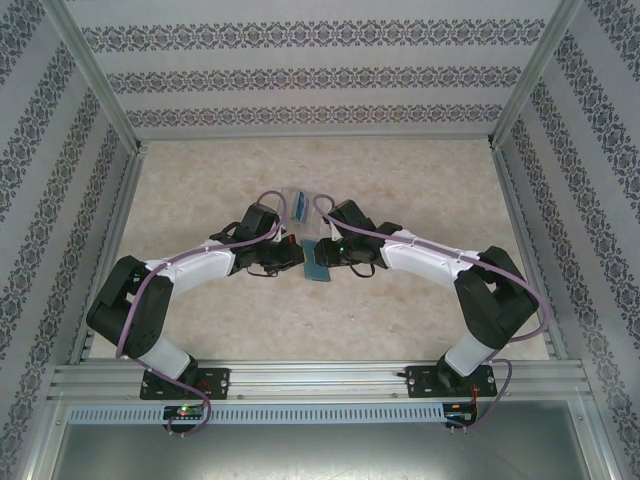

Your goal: Put the credit cards into the card holder

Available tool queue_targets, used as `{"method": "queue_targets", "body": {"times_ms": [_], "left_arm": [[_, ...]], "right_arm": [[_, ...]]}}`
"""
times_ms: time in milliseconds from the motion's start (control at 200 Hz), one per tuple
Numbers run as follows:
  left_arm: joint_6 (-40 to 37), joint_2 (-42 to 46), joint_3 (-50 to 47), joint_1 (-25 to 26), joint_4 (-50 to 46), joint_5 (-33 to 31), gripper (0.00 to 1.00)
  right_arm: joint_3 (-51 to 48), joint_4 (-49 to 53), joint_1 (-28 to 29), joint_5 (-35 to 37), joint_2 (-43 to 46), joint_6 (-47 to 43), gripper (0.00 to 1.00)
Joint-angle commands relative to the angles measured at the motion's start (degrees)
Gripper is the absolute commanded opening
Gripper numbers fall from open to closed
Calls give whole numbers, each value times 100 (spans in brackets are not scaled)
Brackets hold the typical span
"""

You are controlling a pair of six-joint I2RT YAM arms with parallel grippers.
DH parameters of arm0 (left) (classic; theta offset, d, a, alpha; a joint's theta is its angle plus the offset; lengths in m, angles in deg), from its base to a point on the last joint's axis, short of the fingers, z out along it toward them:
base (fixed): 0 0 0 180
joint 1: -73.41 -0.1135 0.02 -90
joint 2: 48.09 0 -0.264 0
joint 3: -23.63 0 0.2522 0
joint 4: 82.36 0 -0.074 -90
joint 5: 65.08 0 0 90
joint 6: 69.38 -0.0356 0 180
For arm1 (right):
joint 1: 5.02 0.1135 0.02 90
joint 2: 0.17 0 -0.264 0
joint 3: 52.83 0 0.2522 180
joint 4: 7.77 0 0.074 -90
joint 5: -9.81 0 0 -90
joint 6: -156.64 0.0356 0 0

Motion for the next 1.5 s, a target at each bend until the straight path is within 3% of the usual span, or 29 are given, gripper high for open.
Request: {"method": "queue_targets", "body": {"times_ms": [0,490,694,989,1074,1154,1349,1494], "left_arm": [[-31,40,53,48,41,145,0],[152,154,-195,50,367,263,0],[97,139,-151,54,237,161,0],[40,158,-139,52,135,115,0],[6,176,-161,51,109,33,0],[-13,139,-121,51,42,41,0],[-13,42,-241,38,7,-117,0],[-68,-6,-304,38,-46,-220,0]], "right_arm": [[176,-134,70,-326,-265,-5,30],[521,360,443,1186,-840,15,33],[552,659,461,1613,-769,81,20],[592,843,472,1711,-840,173,10],[606,885,482,1822,-863,207,0],[645,984,463,1961,-862,245,0],[414,651,81,1056,-796,417,0],[24,356,-109,904,-533,447,0]]}}
